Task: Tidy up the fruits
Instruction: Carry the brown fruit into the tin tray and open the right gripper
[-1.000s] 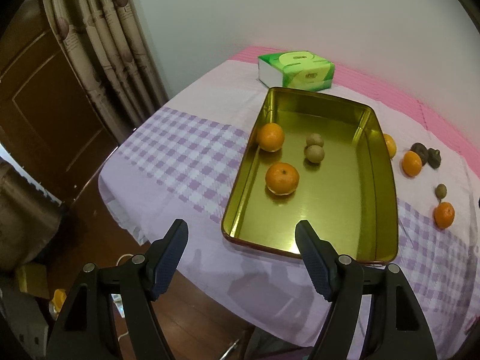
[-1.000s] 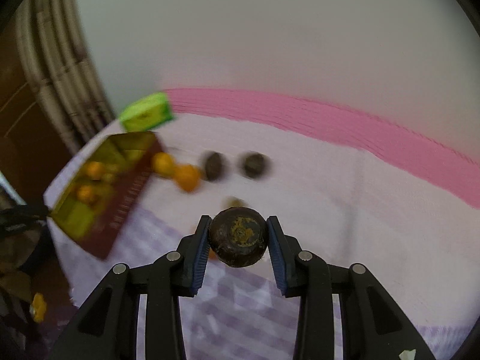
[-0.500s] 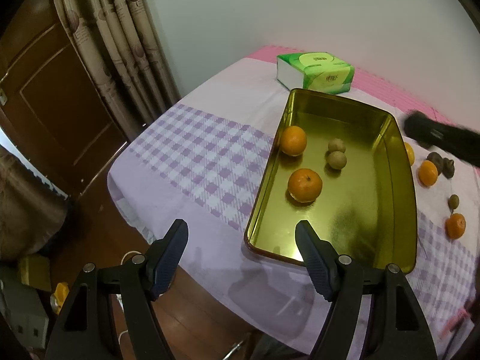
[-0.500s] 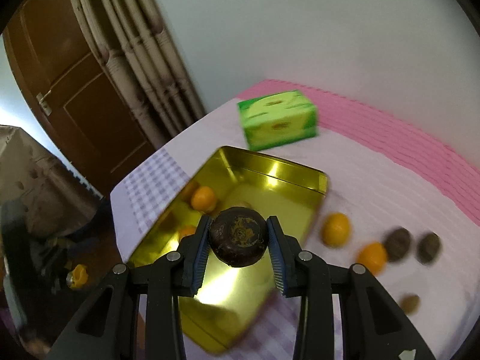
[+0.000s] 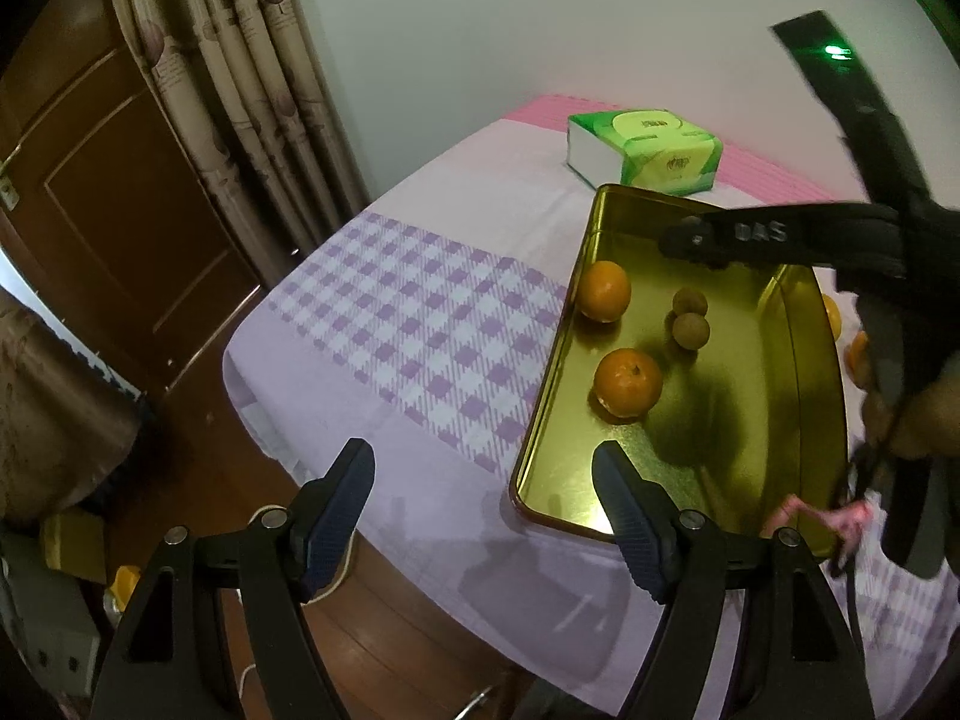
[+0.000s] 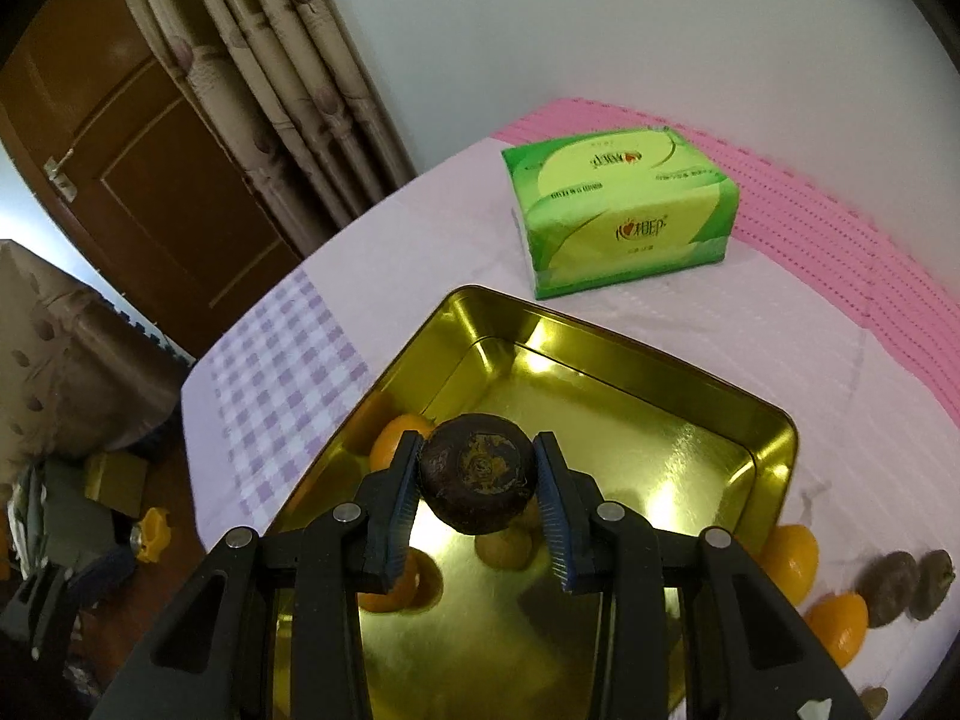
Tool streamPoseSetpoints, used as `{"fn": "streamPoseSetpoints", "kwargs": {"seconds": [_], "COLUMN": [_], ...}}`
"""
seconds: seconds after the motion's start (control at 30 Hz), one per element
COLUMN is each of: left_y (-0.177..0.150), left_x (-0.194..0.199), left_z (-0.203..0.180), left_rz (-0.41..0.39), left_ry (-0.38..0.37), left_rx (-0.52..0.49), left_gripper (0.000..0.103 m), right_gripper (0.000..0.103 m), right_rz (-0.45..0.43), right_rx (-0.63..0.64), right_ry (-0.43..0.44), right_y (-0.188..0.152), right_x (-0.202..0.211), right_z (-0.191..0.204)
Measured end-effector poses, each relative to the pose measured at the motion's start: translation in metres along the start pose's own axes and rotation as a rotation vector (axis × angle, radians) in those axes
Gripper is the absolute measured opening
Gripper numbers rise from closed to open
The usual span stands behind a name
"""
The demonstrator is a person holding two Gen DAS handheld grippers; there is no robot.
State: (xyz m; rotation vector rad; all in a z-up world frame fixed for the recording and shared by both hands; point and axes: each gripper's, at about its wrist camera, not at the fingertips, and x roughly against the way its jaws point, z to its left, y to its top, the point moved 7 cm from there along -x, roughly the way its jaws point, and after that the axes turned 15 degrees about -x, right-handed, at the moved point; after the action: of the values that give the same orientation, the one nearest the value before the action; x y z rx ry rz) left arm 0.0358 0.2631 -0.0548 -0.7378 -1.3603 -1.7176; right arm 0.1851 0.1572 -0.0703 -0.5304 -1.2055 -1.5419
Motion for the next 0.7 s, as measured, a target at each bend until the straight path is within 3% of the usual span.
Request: {"fn": "streamPoseSetpoints", "kwargs": {"seconds": [0.7], "left_y": [-0.003], "left_x": [-0.008], "left_z": [-0.005], "left_rz": [0.036], "left_ry": [-0.010], "left_rx": [-0.025], "left_gripper": [0.079], "right_gripper": [0.034], "right_rz": [0.034], "right_rx": [-0.007], "right_ry": [-0.056], "right_y": [0.019], "right_x": [-0.039], "right_z": [0.004]}}
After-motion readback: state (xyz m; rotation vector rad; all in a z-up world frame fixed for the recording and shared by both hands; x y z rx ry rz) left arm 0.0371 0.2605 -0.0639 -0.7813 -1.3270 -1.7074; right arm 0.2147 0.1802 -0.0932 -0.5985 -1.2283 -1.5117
